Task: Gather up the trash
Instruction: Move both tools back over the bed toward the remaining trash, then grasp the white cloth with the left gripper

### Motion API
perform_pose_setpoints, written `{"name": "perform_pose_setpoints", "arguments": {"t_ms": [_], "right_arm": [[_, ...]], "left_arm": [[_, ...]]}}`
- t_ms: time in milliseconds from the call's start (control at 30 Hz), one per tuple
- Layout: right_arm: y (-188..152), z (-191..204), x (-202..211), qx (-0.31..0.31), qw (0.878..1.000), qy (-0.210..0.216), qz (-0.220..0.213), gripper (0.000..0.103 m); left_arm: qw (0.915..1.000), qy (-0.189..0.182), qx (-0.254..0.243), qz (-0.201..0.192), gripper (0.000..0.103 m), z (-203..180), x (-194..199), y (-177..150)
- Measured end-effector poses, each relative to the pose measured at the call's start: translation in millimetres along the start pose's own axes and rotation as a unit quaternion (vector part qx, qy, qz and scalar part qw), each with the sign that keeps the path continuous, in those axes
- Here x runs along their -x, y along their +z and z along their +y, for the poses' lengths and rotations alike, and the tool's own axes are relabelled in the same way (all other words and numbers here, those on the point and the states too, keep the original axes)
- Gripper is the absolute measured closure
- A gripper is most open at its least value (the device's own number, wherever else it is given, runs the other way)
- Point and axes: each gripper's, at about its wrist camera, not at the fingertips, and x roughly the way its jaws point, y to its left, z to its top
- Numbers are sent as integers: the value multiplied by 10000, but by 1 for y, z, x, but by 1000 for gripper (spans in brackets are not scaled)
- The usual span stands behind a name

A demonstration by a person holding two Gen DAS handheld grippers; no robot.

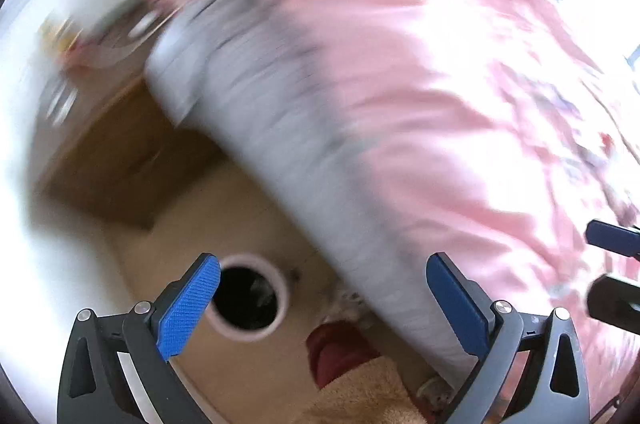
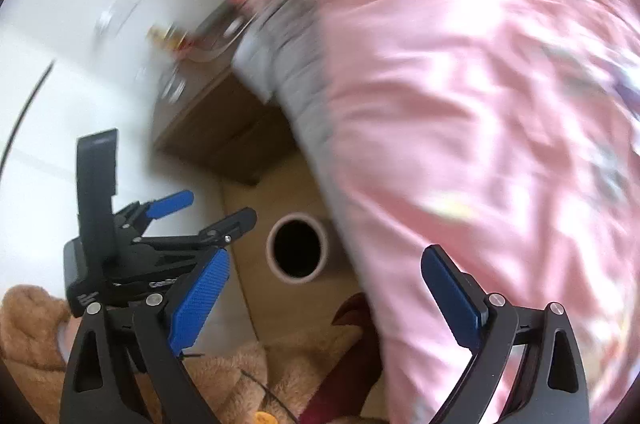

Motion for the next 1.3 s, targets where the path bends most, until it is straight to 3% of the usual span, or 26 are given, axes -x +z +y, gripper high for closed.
{"name": "perform_pose_setpoints", "arguments": {"t_ms": [100,233,367,533,733,833,1067,1200,1300], "right_arm": [[-21,-41,51,-715,9959,-295,-474,6],[-59,-97,112,-1737,9778,-626,-992,3],[-105,-146,168,-2700,9458,-930,-1544,1],[-160,-189,212,-3481,9099,-1029,-2009,0],[-196,-233,252,-4002,8767,-1076,-2444,0],[-198,-252,259,-4139,8673,-1040,-2562,0],[-185,-279,251,-4148,8718,-1010,-2403,0],[-179,-294,241,-4253,8717,-938,-2247,0],[-175,-304,232,-4304,8729,-866,-2129,0]], "left_arm": [[9947,-416,-925,-160,0,-66,14,22],[9754,-892,-2004,-193,0,-152,29,33],[9481,-1307,-2895,-148,0,-238,38,37],[9262,-1497,-3459,69,0,-306,39,17],[9247,-1458,-3508,233,0,-361,26,30],[9275,-1365,-3461,363,0,-377,10,46],[9343,-1342,-3254,560,0,-403,-32,84],[9293,-1453,-3340,618,0,-420,-52,97],[9248,-1310,-3513,642,0,-436,-71,103]]}}
